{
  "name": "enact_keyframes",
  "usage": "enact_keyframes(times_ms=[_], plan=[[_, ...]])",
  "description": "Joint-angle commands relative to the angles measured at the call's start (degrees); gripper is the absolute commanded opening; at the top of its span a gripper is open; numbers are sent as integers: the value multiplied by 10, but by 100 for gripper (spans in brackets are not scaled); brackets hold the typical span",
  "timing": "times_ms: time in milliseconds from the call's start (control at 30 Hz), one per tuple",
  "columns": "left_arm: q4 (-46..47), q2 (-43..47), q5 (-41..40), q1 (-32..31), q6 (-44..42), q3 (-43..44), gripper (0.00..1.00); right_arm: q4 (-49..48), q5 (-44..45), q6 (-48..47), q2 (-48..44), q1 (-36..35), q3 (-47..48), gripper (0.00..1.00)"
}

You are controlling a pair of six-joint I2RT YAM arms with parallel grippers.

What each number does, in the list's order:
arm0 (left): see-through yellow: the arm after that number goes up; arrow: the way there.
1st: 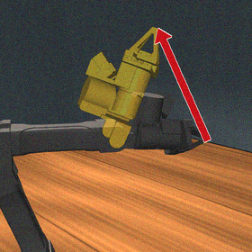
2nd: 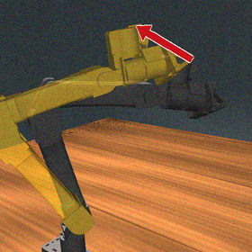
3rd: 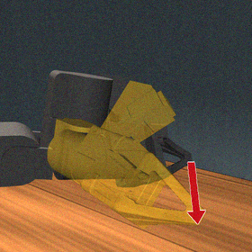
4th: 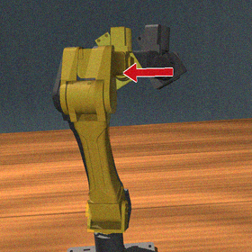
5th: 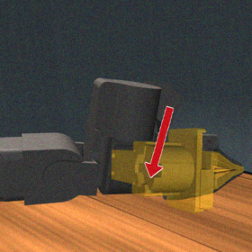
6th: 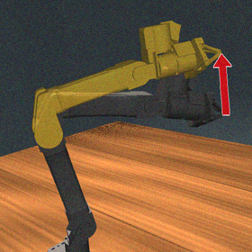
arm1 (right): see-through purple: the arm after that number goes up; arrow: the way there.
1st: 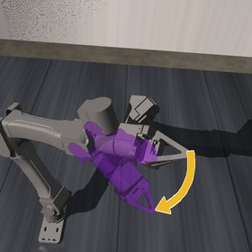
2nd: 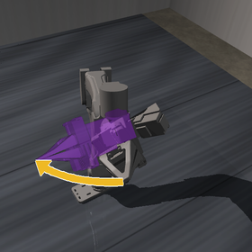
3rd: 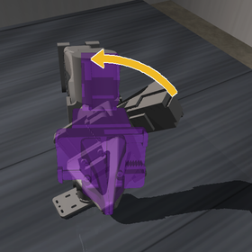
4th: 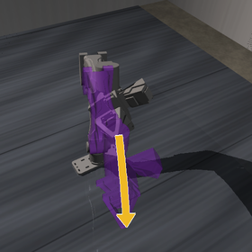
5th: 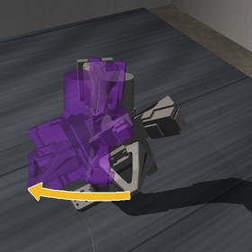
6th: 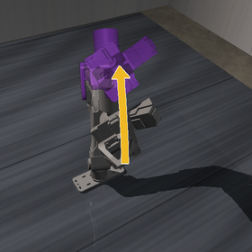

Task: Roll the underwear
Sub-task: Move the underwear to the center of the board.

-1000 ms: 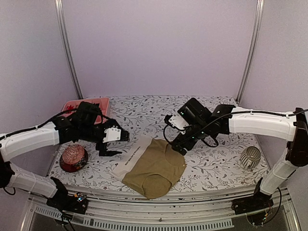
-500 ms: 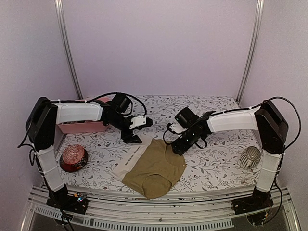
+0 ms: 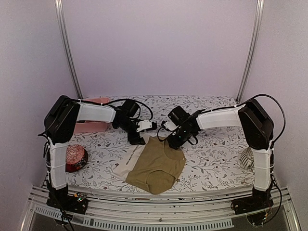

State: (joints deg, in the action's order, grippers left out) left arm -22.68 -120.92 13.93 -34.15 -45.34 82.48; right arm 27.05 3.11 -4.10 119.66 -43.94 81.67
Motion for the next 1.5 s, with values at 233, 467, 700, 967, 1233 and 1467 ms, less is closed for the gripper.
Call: enact_keyframes(times_ms=[233, 467, 700, 967, 1233, 1467], plan=[[105, -24, -175, 16, 56, -11, 83, 55, 134, -69, 141, 64, 177, 56], [109, -25, -183, 45, 54, 5, 90, 77, 117, -100, 158, 68, 255, 61], [109, -19, -155, 66, 61, 32, 92, 84, 105, -105, 116, 68, 265, 71], [38, -10, -29, 88, 46, 81, 98, 75, -23, -124, 111, 67, 308, 89], [-57, -92, 0, 96, 45, 196, 88, 84, -128, -133, 182, 84, 401, 96], [-74, -115, 1, 94, 26, 210, 84, 85, -188, -139, 227, 112, 429, 94]])
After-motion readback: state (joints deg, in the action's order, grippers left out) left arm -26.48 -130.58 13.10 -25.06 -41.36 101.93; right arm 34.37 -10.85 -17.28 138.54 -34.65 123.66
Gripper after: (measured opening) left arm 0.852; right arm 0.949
